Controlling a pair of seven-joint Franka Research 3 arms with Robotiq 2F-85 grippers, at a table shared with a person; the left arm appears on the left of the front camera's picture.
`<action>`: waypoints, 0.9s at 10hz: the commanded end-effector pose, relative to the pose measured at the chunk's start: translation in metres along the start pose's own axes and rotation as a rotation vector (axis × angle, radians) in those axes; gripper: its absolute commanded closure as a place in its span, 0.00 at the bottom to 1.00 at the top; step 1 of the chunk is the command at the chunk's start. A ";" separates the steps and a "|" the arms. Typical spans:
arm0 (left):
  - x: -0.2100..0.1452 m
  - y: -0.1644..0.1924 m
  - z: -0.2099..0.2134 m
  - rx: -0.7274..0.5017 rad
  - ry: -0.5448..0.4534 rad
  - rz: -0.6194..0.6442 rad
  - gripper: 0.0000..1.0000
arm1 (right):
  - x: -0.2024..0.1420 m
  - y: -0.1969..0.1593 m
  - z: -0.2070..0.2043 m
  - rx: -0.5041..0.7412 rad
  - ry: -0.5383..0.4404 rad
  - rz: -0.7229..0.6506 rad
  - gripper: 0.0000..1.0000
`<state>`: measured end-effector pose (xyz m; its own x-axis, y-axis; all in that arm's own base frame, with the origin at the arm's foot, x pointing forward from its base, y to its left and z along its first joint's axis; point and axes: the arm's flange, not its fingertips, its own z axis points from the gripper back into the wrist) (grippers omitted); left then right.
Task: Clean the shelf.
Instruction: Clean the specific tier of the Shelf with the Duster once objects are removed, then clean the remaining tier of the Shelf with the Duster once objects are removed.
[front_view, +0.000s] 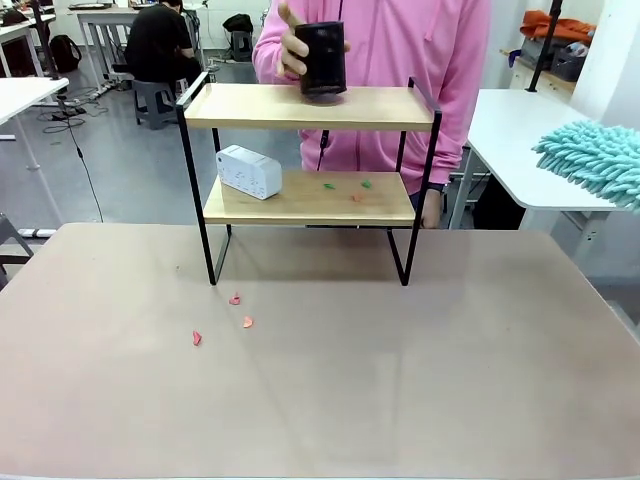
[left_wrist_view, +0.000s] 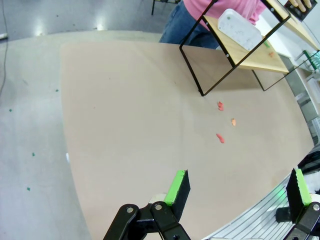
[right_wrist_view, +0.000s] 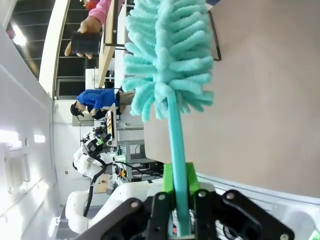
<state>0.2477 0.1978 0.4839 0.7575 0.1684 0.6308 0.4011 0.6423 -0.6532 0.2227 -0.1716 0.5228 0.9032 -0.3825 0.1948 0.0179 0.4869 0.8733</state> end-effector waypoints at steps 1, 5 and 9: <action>0.000 -0.001 -0.001 -0.012 -0.013 -0.021 0.00 | 0.001 -0.003 -0.002 0.024 -0.001 0.023 0.88; 0.000 -0.001 -0.001 -0.012 -0.013 -0.021 0.00 | 0.001 -0.003 -0.002 0.024 -0.001 0.023 0.88; 0.000 -0.001 -0.001 -0.012 -0.013 -0.021 0.00 | 0.001 -0.003 -0.002 0.024 -0.001 0.023 0.88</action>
<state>0.2477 0.1978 0.4839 0.7575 0.1684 0.6308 0.4011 0.6423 -0.6532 0.2234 -0.1713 0.5215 0.9045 -0.3810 0.1915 0.0193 0.4853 0.8741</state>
